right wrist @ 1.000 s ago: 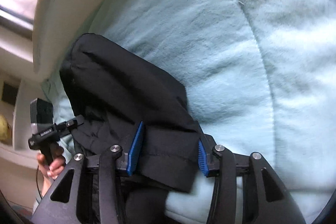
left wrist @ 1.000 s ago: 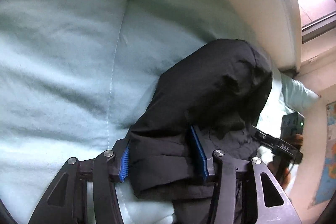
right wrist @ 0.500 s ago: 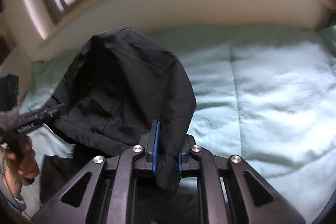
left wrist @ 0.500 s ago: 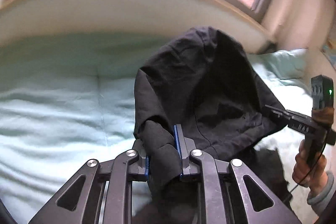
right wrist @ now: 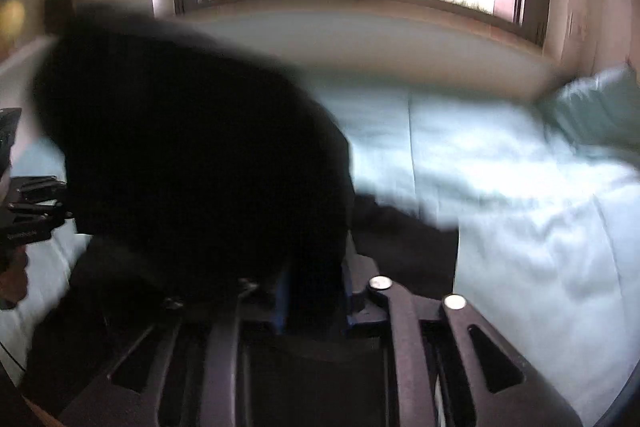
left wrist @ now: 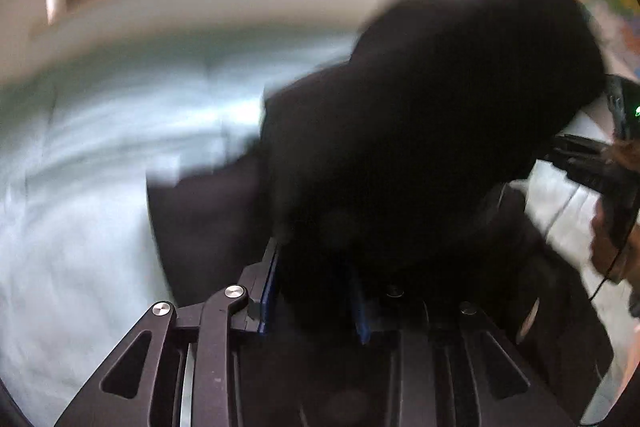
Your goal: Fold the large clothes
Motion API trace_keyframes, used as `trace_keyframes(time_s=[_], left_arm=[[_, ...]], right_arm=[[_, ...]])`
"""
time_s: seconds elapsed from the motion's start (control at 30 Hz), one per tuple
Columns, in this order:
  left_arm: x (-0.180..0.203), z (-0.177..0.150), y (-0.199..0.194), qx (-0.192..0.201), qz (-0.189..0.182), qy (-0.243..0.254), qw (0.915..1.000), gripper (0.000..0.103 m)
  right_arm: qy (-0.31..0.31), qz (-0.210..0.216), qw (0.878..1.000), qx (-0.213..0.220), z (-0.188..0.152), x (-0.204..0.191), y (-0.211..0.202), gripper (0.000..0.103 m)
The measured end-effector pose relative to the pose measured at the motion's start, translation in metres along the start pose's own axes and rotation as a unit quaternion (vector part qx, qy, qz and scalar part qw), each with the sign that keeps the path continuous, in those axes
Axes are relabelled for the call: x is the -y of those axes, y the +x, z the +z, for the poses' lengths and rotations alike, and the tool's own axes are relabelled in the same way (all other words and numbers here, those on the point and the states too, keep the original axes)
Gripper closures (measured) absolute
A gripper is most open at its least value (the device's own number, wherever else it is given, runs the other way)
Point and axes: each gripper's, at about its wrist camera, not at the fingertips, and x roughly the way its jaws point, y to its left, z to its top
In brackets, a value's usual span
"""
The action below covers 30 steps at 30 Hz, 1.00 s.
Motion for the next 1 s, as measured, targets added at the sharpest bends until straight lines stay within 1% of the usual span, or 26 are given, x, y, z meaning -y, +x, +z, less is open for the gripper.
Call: trace_keyframes(time_s=[0.03,0.07,0.1,0.13,0.17,0.23,0.3,0.33,0.37,0.4,0.43,0.47,0.5,0.53,0.57,0.6,0.63,0.67,0.7,0.77,0.83,0.9,0.93,1.0], left_arm=[[-0.003,-0.014,0.003,-0.016,0.000,-0.014,0.9998,0.071],[-0.014,-0.025,0.002,-0.028,-0.003,-0.026,0.9993,0.071],[-0.030,-0.033,-0.005,-0.040,0.002,-0.038,0.9985,0.071],[-0.034,-0.038,-0.009,-0.044,0.008,-0.047,0.9979,0.071],[-0.041,-0.040,-0.017,-0.042,0.012,-0.060,0.9973,0.071],[-0.056,-0.038,-0.037,-0.035,0.008,-0.079,0.9962,0.071],[-0.055,-0.026,-0.054,-0.019,-0.012,-0.098,0.9950,0.071],[-0.058,-0.019,-0.060,-0.018,-0.024,-0.106,0.9939,0.070],[-0.058,-0.010,-0.067,-0.016,-0.042,-0.114,0.9924,0.070],[-0.058,-0.001,-0.072,-0.012,-0.059,-0.124,0.9905,0.069],[-0.053,0.013,-0.072,-0.011,-0.075,-0.138,0.9875,0.060],[-0.051,0.019,-0.068,-0.013,-0.087,-0.149,0.9849,0.050],[-0.045,0.028,-0.065,-0.016,-0.102,-0.160,0.9817,0.048],[-0.042,0.034,-0.063,-0.022,-0.117,-0.170,0.9783,0.048],[-0.025,0.046,-0.044,-0.031,-0.122,-0.180,0.9756,0.048],[-0.020,0.052,-0.039,-0.040,-0.125,-0.189,0.9730,0.048],[-0.016,0.055,-0.032,-0.055,-0.134,-0.201,0.9687,0.048],[-0.016,0.057,-0.025,-0.059,-0.145,-0.211,0.9648,0.048],[-0.015,0.057,-0.021,-0.064,-0.151,-0.225,0.9604,0.048],[-0.011,0.054,-0.011,-0.079,-0.149,-0.242,0.9555,0.048],[-0.010,0.049,-0.003,-0.085,-0.154,-0.259,0.9497,0.048],[-0.011,0.044,0.002,-0.086,-0.172,-0.280,0.9407,0.048],[-0.011,0.044,0.005,-0.088,-0.183,-0.288,0.9358,0.048],[-0.010,0.046,0.019,-0.090,-0.198,-0.297,0.9297,0.044]], right_arm=[[0.002,-0.002,1.000,-0.024,-0.009,0.005,0.004,0.080],[0.003,-0.003,0.999,-0.043,-0.015,0.008,0.007,0.080],[0.007,-0.007,0.998,-0.067,-0.022,0.012,0.011,0.080],[0.013,-0.007,0.997,-0.080,-0.027,0.016,0.012,0.080],[0.023,-0.001,0.995,-0.095,-0.029,0.020,0.011,0.077],[0.046,0.011,0.993,-0.109,-0.029,0.032,0.001,0.076],[0.070,0.032,0.990,-0.116,-0.021,0.040,-0.008,0.073],[0.080,0.041,0.989,-0.117,-0.016,0.043,-0.014,0.070],[0.090,0.049,0.988,-0.114,-0.010,0.046,-0.019,0.063],[0.099,0.059,0.987,-0.111,-0.001,0.039,-0.019,0.058],[0.109,0.071,0.985,-0.110,0.006,0.040,-0.024,0.051],[0.119,0.081,0.983,-0.110,0.012,0.043,-0.026,0.046],[0.134,0.099,0.980,-0.112,0.017,0.046,-0.027,0.043],[0.152,0.119,0.974,-0.118,0.023,0.049,-0.025,0.034],[0.172,0.140,0.967,-0.123,0.025,0.051,-0.022,0.028],[0.194,0.159,0.960,-0.127,0.023,0.052,-0.023,0.028],[0.216,0.179,0.950,-0.135,0.022,0.053,-0.017,0.027],[0.231,0.196,0.941,-0.149,0.022,0.049,-0.011,0.027],[0.242,0.201,0.936,-0.160,0.020,0.049,-0.003,0.027],[0.252,0.201,0.930,-0.174,0.016,0.044,0.011,0.027],[0.272,0.211,0.920,-0.189,0.007,0.041,0.028,0.026],[0.294,0.232,0.907,-0.195,0.000,0.041,0.037,0.026],[0.299,0.234,0.904,-0.197,-0.002,0.041,0.042,0.026],[0.303,0.241,0.901,-0.197,-0.003,0.040,0.053,0.026]])
